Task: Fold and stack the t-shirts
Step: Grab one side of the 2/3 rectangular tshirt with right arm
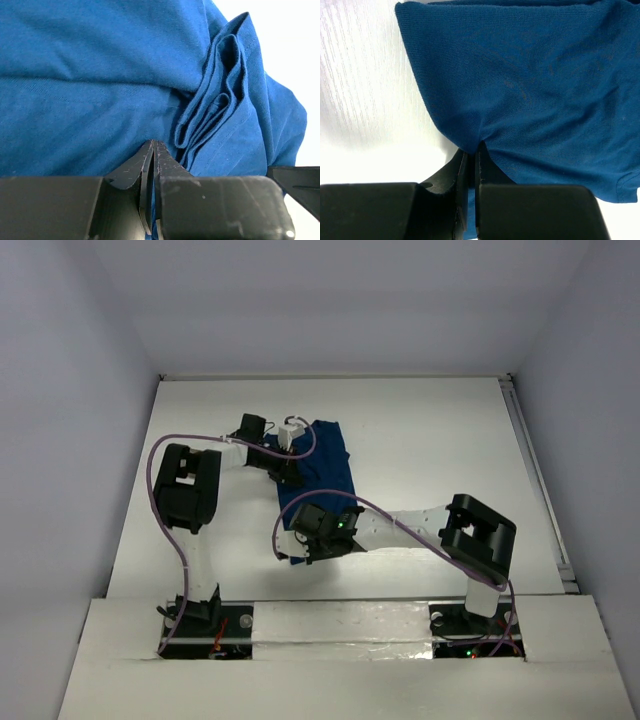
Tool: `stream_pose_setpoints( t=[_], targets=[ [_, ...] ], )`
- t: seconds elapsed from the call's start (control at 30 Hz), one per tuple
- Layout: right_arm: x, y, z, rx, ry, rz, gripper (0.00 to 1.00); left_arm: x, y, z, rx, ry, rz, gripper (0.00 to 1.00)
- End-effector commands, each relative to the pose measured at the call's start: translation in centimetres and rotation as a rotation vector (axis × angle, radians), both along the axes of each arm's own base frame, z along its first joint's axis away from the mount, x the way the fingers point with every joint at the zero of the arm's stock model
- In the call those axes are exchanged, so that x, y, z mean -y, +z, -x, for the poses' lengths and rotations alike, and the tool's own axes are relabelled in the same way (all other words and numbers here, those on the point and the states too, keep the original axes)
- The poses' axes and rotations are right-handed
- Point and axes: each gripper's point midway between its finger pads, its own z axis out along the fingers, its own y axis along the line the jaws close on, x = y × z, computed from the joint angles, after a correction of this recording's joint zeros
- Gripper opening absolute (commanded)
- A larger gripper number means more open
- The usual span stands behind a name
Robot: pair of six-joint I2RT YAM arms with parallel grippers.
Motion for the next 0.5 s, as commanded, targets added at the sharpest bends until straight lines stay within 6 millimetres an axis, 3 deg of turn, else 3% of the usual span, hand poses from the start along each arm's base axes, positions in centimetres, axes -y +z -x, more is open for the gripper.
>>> stream_pose_setpoints(
  t=[0.0,0.47],
  targets=[
    [0.9,-1.1,2.1,-0.097,0.01,0.034,0.0,0.0,-1.7,2.1,-0.037,-0.034,-0.067,0.0],
    [0.6,3.3,2.7,-0.111,-0.007,-0.032,0.0,0.2,-2.6,7.2,-0.099,-0.188,-0.188,0.0]
  ],
)
